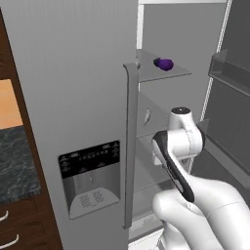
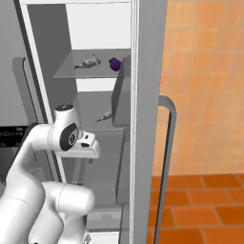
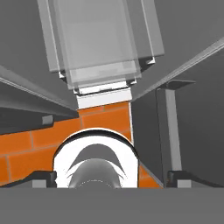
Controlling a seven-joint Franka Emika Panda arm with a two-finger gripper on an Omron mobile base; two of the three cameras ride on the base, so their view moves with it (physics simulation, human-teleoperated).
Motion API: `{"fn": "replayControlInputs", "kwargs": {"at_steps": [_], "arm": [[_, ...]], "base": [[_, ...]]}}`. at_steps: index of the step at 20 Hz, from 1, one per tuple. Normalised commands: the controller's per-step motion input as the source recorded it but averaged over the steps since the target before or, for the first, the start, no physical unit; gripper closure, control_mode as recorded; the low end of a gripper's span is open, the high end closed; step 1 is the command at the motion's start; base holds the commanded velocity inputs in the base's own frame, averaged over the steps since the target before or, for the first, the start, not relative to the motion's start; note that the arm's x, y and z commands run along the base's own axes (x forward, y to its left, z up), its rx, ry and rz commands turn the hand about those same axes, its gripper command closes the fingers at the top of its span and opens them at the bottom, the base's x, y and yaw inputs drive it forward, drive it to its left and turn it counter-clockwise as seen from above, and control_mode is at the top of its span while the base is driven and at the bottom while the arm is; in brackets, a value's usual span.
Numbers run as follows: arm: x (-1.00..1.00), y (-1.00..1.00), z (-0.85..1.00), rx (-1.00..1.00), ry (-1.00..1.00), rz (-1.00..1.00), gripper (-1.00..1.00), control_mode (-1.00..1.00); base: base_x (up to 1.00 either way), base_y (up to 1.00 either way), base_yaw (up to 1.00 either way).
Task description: Place one eggplant and one fish in each tupperware on the nearby counter, to pack two identical lunches.
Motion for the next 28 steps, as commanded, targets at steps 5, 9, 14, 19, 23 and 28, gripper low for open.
{"fn": "replayControlInputs", "kwargs": {"at_steps": [5, 9, 14, 19, 23, 28], "arm": [[0.20, 0.00, 0.50, 0.06, -0.55, 0.24, -1.00, -1.00], [0.28, 0.00, 0.63, 0.15, -0.28, 0.22, -1.00, -1.00], [0.83, 0.05, 0.06, 0.06, -0.07, 0.04, -1.00, -1.00], [0.98, 0.02, 0.40, 0.09, -0.01, -0.03, -1.00, -1.00], [1.00, 0.00, 0.28, 0.11, 0.00, -0.13, -1.00, -1.00], [0.80, 0.00, -0.03, 0.00, 0.09, -0.14, -1.00, -1.00]], "base": [[0.00, 0.00, 0.00], [0.00, 0.00, 0.00], [0.00, 0.00, 0.00], [0.00, 0.00, 0.00], [0.00, 0.00, 0.00], [0.00, 0.00, 0.00]]}}
